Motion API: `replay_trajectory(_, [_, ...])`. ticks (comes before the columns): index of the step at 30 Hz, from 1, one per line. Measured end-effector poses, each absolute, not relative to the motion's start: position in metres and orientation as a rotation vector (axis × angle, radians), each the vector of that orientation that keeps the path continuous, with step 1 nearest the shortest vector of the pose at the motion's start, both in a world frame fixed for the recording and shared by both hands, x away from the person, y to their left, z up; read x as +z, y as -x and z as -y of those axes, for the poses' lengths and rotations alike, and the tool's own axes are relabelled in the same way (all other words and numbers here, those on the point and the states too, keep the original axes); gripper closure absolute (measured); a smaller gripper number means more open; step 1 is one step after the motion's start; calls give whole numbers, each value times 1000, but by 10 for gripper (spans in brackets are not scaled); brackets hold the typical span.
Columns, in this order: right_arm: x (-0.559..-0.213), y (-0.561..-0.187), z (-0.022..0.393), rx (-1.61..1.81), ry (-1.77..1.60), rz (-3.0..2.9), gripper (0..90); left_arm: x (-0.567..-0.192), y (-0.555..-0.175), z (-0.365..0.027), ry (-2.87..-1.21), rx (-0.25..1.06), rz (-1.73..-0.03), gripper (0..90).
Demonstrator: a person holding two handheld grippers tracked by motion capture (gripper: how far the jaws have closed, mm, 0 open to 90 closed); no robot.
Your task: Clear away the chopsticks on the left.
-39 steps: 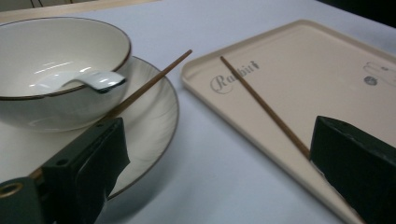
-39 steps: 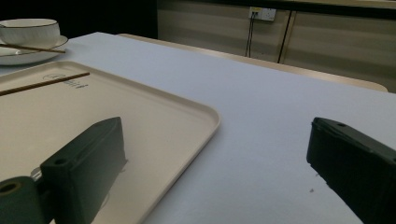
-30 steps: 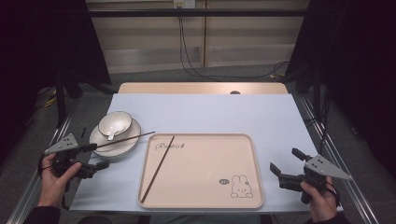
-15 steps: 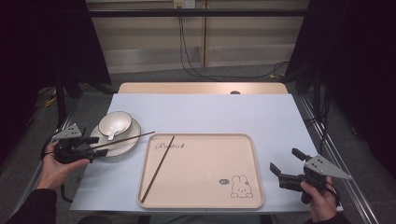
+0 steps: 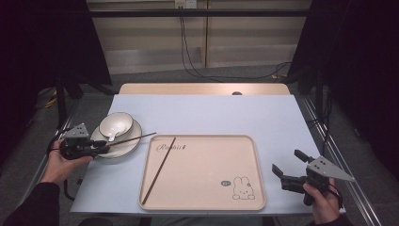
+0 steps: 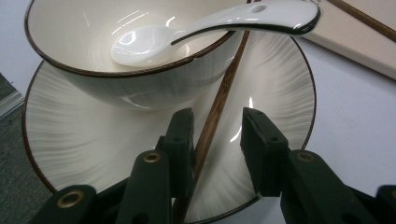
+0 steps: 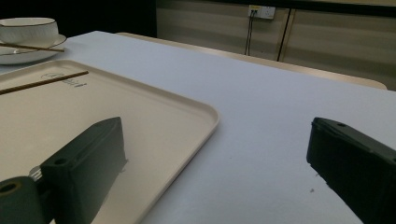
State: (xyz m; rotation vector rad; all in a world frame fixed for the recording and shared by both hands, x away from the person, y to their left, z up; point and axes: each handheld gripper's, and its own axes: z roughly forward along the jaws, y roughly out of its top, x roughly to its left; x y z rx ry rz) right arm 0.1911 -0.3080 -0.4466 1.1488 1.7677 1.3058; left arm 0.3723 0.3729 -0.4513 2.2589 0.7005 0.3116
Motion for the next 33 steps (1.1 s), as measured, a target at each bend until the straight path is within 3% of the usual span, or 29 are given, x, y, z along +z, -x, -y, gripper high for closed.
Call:
replay_trajectory(2, [-447,-191,308,1304,-1153,-1772,41,-452,-373,-372,-2262,289,-697,639])
replay_trajectory(6, [-447,-191,308,1304,-1162,-1775,43,-452,-372,-370,-2280,299,-674,748])
replay_trajectory(11, [-447,-191,309,1301,-1159,-1774,42,-450,-370,-369,-2301,283,-654,821])
replay_trajectory(33, [-447,-191,309,1304,-1159,-1771,43,-432,-354,-364,-2203,215,-689,846])
